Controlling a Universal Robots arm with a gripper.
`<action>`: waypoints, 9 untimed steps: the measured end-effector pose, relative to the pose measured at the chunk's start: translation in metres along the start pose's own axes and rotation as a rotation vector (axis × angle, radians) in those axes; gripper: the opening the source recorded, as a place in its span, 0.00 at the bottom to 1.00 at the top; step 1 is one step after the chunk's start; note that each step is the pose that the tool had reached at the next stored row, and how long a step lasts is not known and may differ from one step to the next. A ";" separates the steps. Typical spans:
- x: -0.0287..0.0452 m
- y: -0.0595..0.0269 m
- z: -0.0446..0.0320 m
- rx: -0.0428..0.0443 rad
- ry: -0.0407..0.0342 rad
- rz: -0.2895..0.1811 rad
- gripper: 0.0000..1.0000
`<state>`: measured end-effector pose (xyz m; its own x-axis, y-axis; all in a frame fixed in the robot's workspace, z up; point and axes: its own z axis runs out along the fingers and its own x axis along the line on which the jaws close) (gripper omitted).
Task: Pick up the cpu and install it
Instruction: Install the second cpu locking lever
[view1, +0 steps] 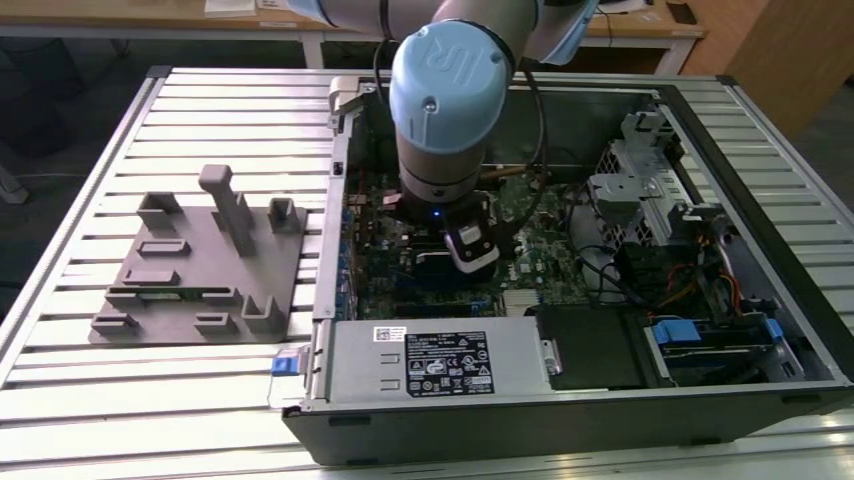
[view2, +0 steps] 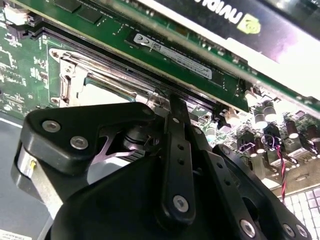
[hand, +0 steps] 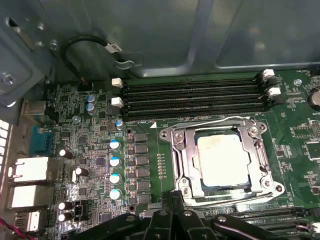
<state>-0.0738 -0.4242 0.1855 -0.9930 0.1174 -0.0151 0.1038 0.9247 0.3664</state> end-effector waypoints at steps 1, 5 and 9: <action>-0.0001 0.0008 -0.0016 -0.0008 -0.0002 0.000 0.11; -0.0002 0.0044 -0.0112 0.0000 0.0001 0.000 0.11; -0.0003 0.0081 -0.0205 0.0000 -0.0001 0.000 0.11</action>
<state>-0.0738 -0.4242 0.2075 -0.9929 0.1176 -0.0152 0.1039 0.9246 0.3664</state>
